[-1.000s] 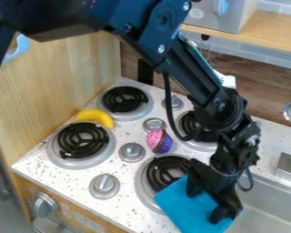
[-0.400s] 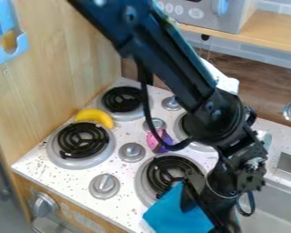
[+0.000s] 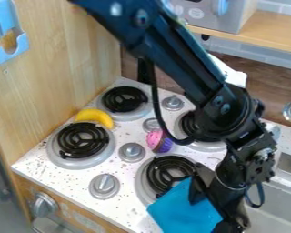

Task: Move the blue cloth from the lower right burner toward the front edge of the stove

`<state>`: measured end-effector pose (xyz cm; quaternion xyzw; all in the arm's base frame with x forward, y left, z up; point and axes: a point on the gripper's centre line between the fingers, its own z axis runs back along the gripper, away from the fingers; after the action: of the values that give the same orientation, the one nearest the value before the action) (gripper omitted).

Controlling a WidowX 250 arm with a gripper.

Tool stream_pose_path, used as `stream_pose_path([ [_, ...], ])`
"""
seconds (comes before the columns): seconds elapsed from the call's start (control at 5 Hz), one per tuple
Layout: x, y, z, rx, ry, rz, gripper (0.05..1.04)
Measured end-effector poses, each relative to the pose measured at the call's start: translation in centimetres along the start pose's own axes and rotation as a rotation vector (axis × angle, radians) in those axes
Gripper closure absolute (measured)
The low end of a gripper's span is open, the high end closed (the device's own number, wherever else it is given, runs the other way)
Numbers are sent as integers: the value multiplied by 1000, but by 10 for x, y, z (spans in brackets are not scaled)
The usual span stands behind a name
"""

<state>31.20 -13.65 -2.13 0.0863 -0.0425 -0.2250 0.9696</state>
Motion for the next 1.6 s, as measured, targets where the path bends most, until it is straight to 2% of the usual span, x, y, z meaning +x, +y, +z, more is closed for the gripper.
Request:
stream_pose_path([
  [0.2,5,19,-12,-6,36,40,83],
  [0.4,10,23,-27,-7,106,25,83],
  [0.6,23,23,-33,-15,152,0,83],
  [0.8,37,29,-35,-32,149,21,83],
  [1.2,68,63,-26,-15,82,100,83],
  [1.4,67,86,-33,-12,91,155,83],
  [1.6,74,107,-33,6,72,190,83],
])
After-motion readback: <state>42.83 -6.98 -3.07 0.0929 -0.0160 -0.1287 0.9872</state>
